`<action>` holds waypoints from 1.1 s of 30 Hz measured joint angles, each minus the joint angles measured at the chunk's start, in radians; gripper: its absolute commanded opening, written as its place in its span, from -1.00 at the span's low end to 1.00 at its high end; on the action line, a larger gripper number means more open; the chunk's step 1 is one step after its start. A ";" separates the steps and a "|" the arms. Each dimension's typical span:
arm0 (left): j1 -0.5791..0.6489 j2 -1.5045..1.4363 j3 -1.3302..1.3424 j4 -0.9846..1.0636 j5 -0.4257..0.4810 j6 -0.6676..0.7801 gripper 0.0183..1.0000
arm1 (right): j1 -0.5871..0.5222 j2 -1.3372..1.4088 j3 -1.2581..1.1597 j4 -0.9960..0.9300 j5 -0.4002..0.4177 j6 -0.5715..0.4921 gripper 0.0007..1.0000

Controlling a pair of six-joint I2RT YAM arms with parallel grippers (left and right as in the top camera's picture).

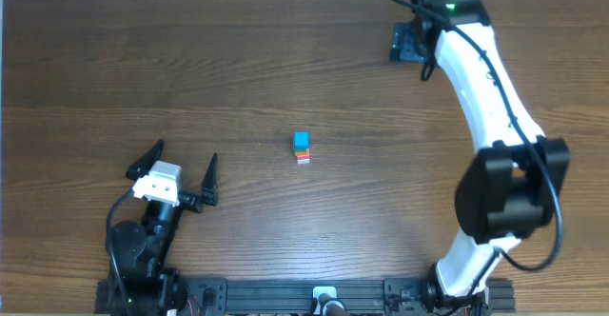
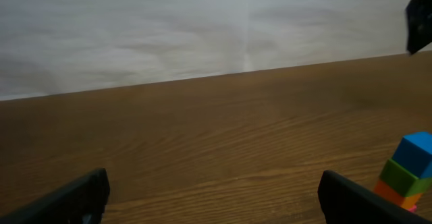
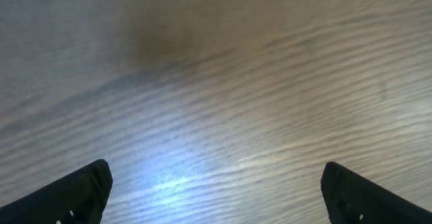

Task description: Stack Cubes

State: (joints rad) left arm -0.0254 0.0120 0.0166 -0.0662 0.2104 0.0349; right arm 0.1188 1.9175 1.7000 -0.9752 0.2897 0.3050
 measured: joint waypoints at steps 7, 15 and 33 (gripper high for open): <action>0.000 0.000 0.000 0.000 0.000 0.000 1.00 | -0.072 -0.297 -0.189 0.160 -0.054 -0.057 0.98; 0.000 0.000 0.000 0.000 0.000 0.000 1.00 | -0.135 -0.722 -0.561 0.321 -0.110 -0.104 0.99; 0.000 -0.001 0.000 0.000 0.000 0.000 1.00 | -0.161 -1.679 -1.217 0.512 -0.323 -0.135 0.98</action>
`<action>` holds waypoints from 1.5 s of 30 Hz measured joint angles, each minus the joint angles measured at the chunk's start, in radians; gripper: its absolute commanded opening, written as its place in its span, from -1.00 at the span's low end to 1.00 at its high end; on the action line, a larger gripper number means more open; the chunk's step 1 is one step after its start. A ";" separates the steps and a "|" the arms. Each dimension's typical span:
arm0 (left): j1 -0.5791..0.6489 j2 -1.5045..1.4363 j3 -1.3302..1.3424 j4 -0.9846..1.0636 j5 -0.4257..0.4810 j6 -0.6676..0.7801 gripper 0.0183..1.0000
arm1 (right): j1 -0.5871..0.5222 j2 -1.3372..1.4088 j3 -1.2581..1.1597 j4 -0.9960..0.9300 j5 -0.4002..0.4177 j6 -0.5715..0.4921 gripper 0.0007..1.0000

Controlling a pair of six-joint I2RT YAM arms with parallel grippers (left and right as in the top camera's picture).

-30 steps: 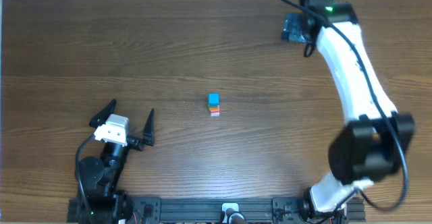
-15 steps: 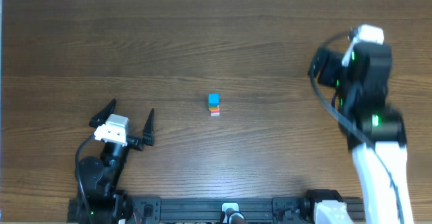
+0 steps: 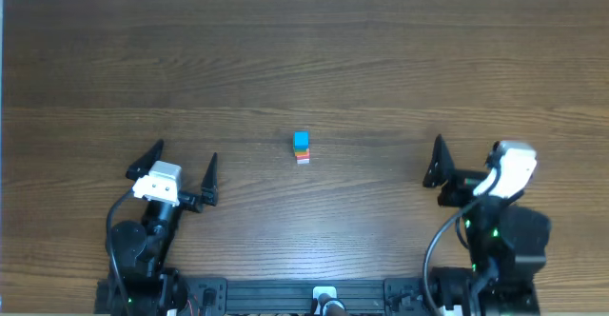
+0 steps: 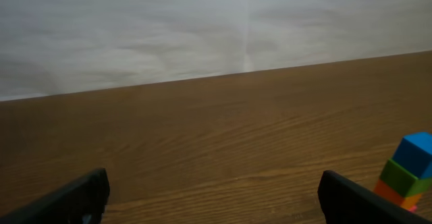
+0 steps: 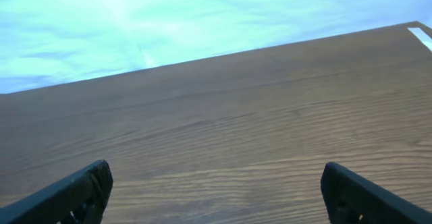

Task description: Stack Cubes

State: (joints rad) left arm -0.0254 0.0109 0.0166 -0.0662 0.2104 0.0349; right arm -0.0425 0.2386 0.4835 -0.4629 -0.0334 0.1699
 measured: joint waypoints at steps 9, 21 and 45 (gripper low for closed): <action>0.000 0.000 0.000 0.000 0.000 0.000 1.00 | -0.006 -0.200 -0.168 0.055 -0.018 -0.028 0.98; 0.000 0.000 0.000 0.000 0.000 0.000 1.00 | -0.009 -0.223 -0.299 0.211 -0.018 -0.054 0.98; 0.000 0.000 0.000 0.000 0.000 0.000 1.00 | 0.078 -0.223 -0.471 0.389 0.020 -0.111 0.98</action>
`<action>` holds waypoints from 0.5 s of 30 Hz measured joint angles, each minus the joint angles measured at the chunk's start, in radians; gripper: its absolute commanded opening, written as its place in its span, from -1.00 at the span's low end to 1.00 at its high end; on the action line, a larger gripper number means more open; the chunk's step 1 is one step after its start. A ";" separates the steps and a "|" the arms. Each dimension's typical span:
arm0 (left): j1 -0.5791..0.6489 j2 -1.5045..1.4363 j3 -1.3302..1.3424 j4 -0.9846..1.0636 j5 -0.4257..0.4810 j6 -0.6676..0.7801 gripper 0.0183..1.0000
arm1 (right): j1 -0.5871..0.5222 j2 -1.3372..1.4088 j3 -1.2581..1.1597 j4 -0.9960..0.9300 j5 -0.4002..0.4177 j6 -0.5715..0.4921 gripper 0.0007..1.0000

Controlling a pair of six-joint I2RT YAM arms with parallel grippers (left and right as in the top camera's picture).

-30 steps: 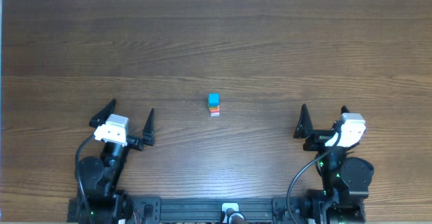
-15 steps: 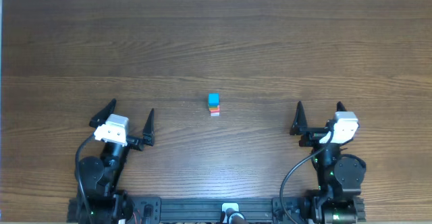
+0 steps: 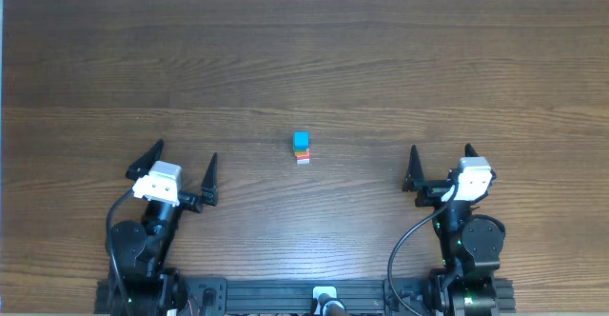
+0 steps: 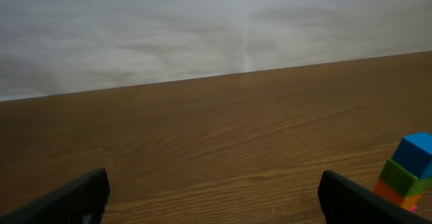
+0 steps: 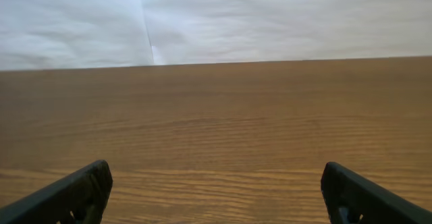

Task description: Stack Cubes

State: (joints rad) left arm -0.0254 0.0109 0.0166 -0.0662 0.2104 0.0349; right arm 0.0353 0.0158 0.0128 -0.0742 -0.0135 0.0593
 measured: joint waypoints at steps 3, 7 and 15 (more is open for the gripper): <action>0.000 0.000 0.000 0.000 0.000 0.000 1.00 | 0.006 0.000 0.000 0.000 0.000 -0.036 0.99; 0.000 0.000 0.000 0.000 0.000 0.000 1.00 | 0.008 0.000 0.000 0.000 0.001 -0.072 0.99; 0.000 0.000 0.000 0.000 0.000 0.000 1.00 | 0.043 0.000 0.000 0.039 0.002 -0.123 0.99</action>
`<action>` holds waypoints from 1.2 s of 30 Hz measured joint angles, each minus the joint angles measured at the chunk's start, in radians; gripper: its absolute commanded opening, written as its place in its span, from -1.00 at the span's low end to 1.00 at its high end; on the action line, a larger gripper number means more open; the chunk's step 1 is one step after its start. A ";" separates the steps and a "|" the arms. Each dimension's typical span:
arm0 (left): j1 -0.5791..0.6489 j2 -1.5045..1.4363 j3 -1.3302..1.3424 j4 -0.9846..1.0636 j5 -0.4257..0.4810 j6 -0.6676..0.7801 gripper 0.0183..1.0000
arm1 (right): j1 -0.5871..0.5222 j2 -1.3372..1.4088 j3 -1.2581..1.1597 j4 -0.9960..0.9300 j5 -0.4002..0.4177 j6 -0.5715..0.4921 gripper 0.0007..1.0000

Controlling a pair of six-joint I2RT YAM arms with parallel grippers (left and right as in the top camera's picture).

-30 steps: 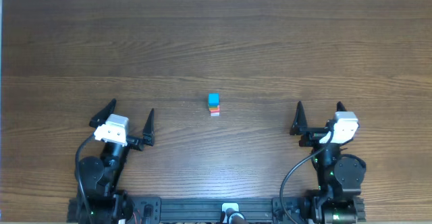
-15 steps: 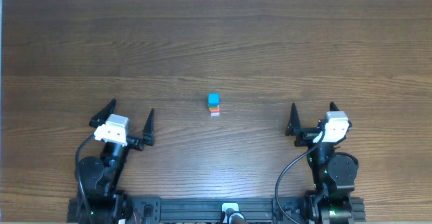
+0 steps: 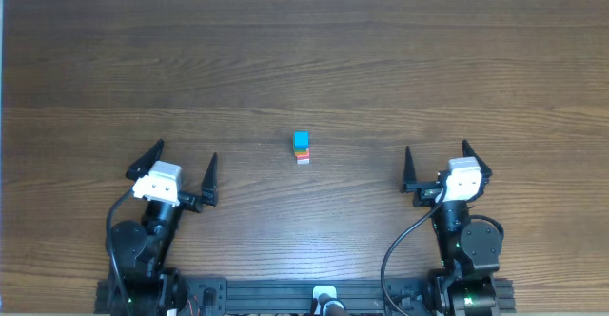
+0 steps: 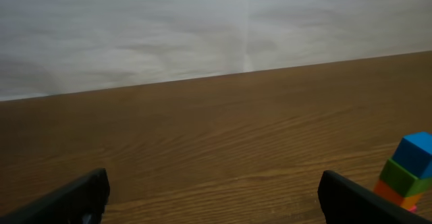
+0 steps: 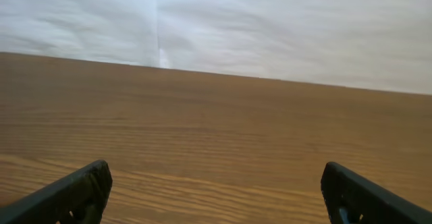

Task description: Stack Cubes

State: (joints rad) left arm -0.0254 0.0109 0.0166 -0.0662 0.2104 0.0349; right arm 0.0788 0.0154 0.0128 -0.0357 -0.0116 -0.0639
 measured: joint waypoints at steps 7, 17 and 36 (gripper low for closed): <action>0.000 0.000 0.000 0.000 0.000 0.000 1.00 | 0.023 0.000 0.000 -0.036 0.000 -0.015 0.98; 0.000 0.000 0.000 0.000 0.000 0.000 1.00 | 0.023 0.000 0.000 -0.039 0.000 -0.016 0.99; 0.000 0.000 0.000 0.000 0.000 0.000 1.00 | 0.023 0.000 0.000 -0.039 0.000 -0.018 0.98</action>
State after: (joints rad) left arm -0.0254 0.0109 0.0166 -0.0662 0.2104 0.0349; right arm 0.1020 0.0154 0.0128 -0.0742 -0.0120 -0.0814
